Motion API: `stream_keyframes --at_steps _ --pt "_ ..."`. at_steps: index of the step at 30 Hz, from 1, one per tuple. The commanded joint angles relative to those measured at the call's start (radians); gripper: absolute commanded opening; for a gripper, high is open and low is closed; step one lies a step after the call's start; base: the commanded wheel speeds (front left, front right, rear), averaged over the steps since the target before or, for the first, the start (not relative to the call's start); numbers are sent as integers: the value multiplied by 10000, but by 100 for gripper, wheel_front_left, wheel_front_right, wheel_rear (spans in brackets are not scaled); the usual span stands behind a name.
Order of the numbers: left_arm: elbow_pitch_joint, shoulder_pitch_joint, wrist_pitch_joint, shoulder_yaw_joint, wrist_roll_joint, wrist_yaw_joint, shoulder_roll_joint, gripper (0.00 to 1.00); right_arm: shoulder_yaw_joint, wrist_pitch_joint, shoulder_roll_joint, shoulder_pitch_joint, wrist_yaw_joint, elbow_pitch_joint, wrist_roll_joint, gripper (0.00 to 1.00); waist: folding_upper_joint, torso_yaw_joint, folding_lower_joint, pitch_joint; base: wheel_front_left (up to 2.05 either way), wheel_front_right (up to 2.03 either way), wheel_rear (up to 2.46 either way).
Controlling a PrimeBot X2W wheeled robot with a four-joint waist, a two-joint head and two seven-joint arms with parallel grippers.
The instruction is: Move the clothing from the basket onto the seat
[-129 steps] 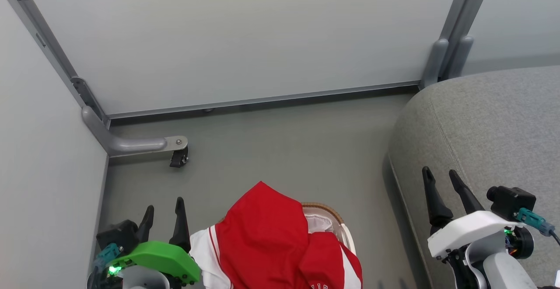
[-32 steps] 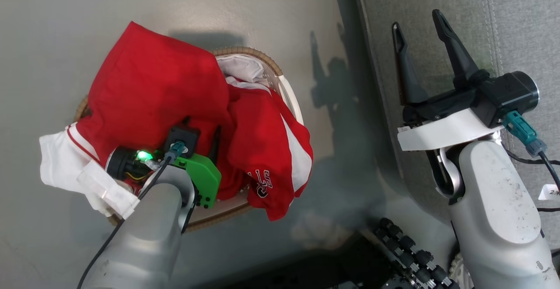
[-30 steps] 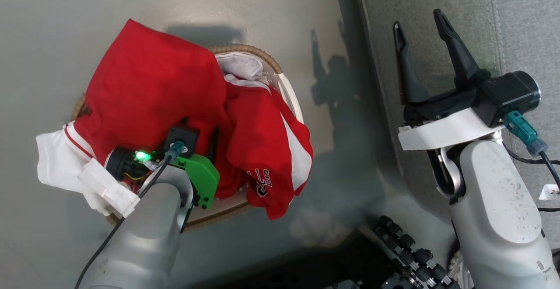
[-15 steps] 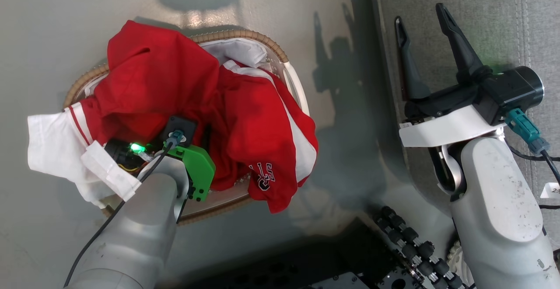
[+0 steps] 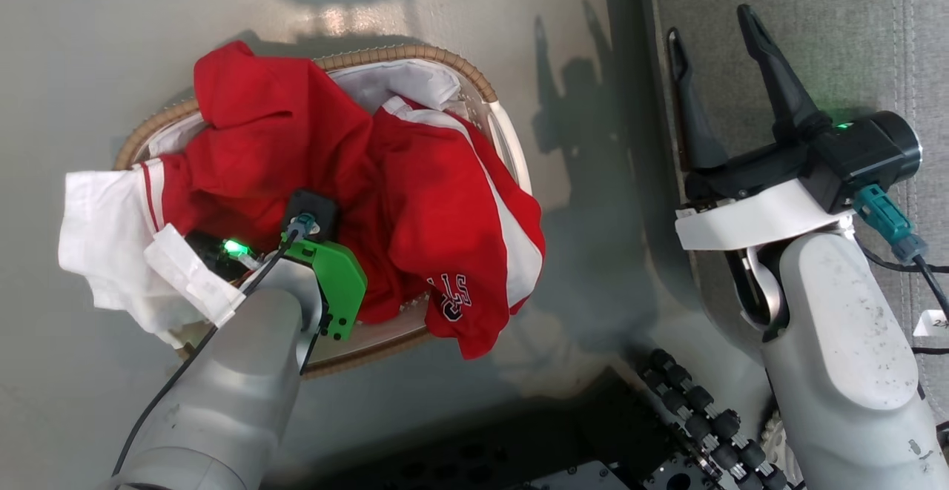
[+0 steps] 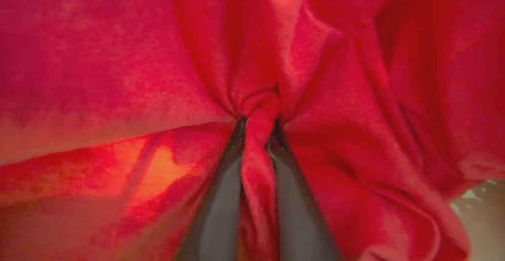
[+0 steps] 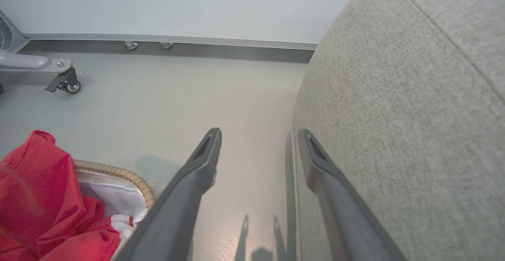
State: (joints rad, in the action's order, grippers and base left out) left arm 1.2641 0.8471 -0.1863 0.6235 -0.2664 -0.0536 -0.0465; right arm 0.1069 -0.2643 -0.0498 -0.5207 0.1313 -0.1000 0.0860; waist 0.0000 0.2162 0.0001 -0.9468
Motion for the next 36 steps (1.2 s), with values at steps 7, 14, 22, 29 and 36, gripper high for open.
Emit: stream_keyframes --at_steps 7,14,22,29,36 --pt "-74 -606 -467 200 -550 -152 -68 0 54 -4 -28 7 -10 -276 49 100 0 39 -1 1009 0 0 0" --pt "-529 -1246 -755 257 -1204 -84 -68 0 51 -4 -27 286 -10 -560 -112 100 0 -204 -1 2230 0 0 0" --pt "-1800 -2205 -789 36 -1816 205 -61 0 50 -3 -36 782 -10 -904 -182 100 0 -628 -1 3760 0 0 0" --pt "-2853 -3078 -781 -296 -1526 272 -57 0 -79 -3 -35 1333 -10 -1193 -119 100 0 -911 -1 4936 0 0 0" --pt "-4290 -3931 -783 -931 -1110 221 -57 0 -133 -3 -34 1969 -10 -1389 -56 100 0 -1186 -1 6043 0 0 0"
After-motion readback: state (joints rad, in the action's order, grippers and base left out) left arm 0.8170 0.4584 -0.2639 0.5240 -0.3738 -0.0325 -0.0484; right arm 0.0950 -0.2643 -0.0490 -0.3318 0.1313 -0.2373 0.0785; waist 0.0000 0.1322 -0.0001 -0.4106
